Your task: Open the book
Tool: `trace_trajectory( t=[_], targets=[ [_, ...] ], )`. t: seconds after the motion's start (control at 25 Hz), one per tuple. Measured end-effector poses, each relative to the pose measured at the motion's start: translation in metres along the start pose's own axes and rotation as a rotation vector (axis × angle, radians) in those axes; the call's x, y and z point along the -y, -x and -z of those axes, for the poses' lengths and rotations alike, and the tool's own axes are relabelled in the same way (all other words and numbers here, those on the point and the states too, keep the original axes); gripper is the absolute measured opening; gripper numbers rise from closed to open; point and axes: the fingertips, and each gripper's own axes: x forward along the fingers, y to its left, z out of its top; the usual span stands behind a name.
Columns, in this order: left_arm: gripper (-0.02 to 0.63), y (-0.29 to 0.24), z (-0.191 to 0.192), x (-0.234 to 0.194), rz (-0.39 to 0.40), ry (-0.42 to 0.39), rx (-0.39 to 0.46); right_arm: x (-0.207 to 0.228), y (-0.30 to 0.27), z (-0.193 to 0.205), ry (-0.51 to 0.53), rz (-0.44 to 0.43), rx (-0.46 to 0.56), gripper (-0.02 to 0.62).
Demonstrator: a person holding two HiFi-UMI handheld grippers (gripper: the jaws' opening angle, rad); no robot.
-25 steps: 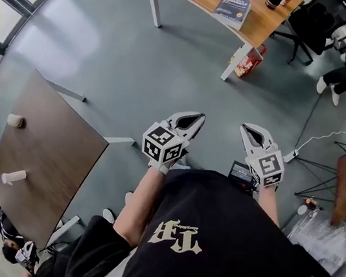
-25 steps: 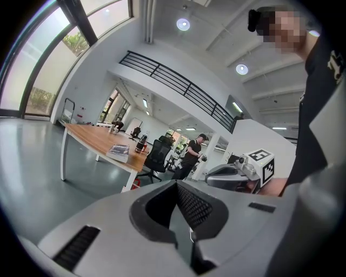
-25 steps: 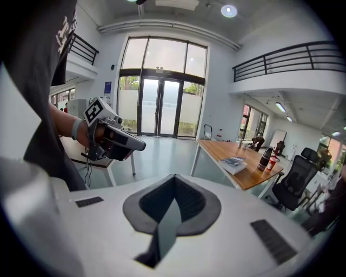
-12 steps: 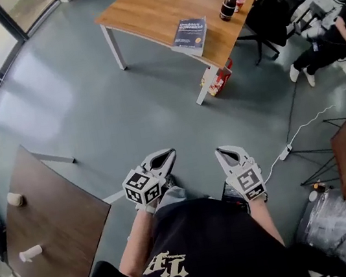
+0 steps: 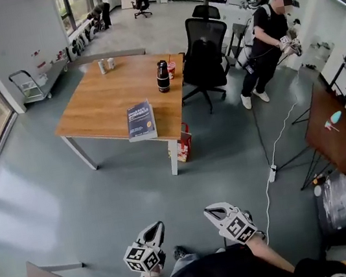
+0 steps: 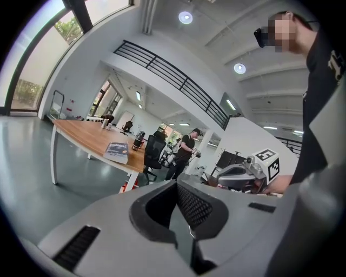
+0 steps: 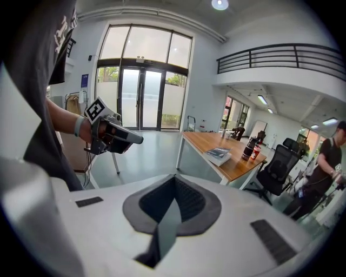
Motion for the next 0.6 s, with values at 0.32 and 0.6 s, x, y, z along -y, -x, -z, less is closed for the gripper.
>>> trace_trajectory(
  t=[0.32, 0.6],
  targets=[
    [0.005, -0.009, 0.0, -0.006, 0.064, 0.002, -0.022, 0.003, -0.005, 0.002, -0.044, 0.049, -0.001, -0.014],
    [0.005, -0.005, 0.011, -0.012, 0.058, 0.01, -0.033, -0.013, -0.02, 0.0, 0.024, 0.013, -0.019, -0.014]
  ],
)
